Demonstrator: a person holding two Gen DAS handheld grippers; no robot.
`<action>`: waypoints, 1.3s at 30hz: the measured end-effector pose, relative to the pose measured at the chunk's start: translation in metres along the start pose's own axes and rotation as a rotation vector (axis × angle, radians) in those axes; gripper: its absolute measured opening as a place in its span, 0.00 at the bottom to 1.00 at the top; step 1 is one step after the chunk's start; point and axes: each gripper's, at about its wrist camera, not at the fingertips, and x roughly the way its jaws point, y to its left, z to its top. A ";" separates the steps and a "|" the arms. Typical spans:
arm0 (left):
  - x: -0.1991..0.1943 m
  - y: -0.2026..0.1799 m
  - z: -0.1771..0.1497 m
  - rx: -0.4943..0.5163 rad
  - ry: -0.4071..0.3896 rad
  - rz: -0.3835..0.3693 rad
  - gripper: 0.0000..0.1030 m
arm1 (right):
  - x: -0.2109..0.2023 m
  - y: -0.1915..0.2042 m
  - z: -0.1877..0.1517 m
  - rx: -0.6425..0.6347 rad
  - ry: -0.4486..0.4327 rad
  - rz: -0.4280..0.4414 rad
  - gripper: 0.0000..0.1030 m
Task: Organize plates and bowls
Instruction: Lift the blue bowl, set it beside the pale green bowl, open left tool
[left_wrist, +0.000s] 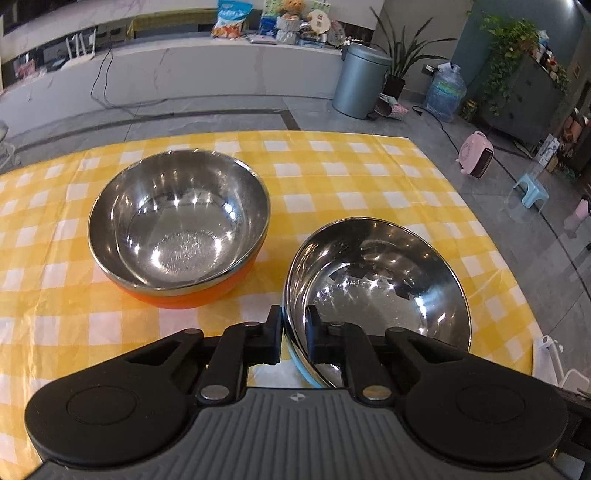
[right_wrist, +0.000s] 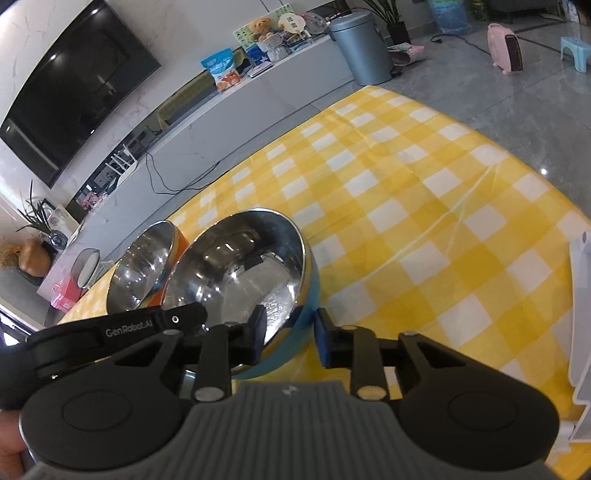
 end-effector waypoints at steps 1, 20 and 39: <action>-0.001 -0.001 0.000 0.009 -0.004 0.005 0.13 | 0.000 0.000 -0.001 0.002 0.000 -0.003 0.24; -0.078 -0.020 0.001 0.031 -0.146 -0.006 0.09 | -0.066 0.008 -0.007 0.026 -0.112 0.044 0.14; -0.161 0.015 -0.057 -0.086 -0.172 0.003 0.09 | -0.143 0.045 -0.078 -0.059 -0.022 0.130 0.13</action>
